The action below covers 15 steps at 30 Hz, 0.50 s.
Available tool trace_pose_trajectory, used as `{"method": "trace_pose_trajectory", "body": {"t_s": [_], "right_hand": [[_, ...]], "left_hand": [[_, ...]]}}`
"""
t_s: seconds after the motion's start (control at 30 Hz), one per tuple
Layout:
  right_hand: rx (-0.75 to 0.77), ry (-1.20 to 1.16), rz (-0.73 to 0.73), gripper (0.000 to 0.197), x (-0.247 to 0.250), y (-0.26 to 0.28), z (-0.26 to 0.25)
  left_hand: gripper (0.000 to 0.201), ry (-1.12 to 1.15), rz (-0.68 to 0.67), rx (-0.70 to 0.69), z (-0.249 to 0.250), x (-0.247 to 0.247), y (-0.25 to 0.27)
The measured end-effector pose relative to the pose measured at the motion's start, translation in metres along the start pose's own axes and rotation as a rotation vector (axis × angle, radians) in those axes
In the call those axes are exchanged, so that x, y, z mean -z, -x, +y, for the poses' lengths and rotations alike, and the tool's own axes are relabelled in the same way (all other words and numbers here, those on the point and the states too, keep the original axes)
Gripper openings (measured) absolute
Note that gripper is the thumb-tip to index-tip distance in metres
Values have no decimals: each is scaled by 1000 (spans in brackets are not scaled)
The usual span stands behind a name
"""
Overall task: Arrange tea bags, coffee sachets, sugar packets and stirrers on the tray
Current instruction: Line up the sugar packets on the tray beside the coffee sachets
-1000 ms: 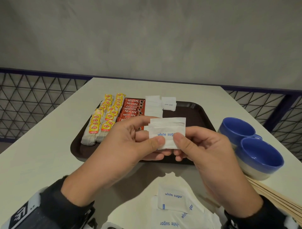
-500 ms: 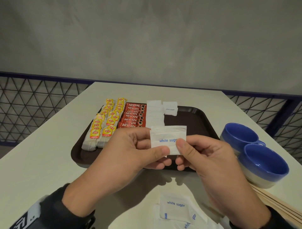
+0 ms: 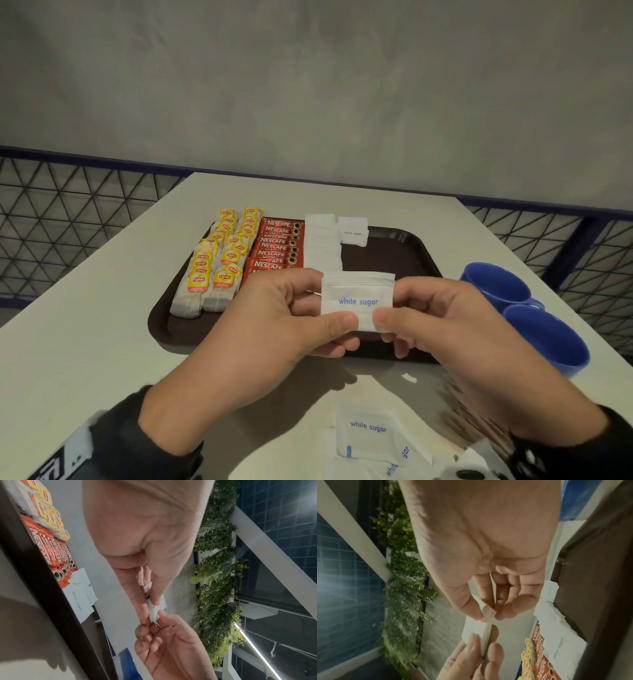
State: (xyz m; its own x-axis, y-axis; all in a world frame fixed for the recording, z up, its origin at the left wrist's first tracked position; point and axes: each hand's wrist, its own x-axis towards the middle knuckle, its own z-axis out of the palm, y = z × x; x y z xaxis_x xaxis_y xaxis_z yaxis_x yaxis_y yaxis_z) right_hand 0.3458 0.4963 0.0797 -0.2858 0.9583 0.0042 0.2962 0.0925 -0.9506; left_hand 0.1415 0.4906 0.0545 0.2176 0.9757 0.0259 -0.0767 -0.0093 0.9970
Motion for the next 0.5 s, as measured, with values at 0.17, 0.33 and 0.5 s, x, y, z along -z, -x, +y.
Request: {"method": "trace_pose_trajectory", "body": {"t_s": [0.17, 0.33, 0.5], "right_hand": [[-74, 160, -149, 6, 15, -19, -31], [-126, 62, 53, 15, 50, -98, -54], [-428, 54, 170, 21, 57, -185, -12]], "left_hand": [[37, 79, 77, -62, 3, 2, -2], [40, 136, 293, -136, 10, 14, -10], [24, 141, 323, -167, 12, 24, -12]]}}
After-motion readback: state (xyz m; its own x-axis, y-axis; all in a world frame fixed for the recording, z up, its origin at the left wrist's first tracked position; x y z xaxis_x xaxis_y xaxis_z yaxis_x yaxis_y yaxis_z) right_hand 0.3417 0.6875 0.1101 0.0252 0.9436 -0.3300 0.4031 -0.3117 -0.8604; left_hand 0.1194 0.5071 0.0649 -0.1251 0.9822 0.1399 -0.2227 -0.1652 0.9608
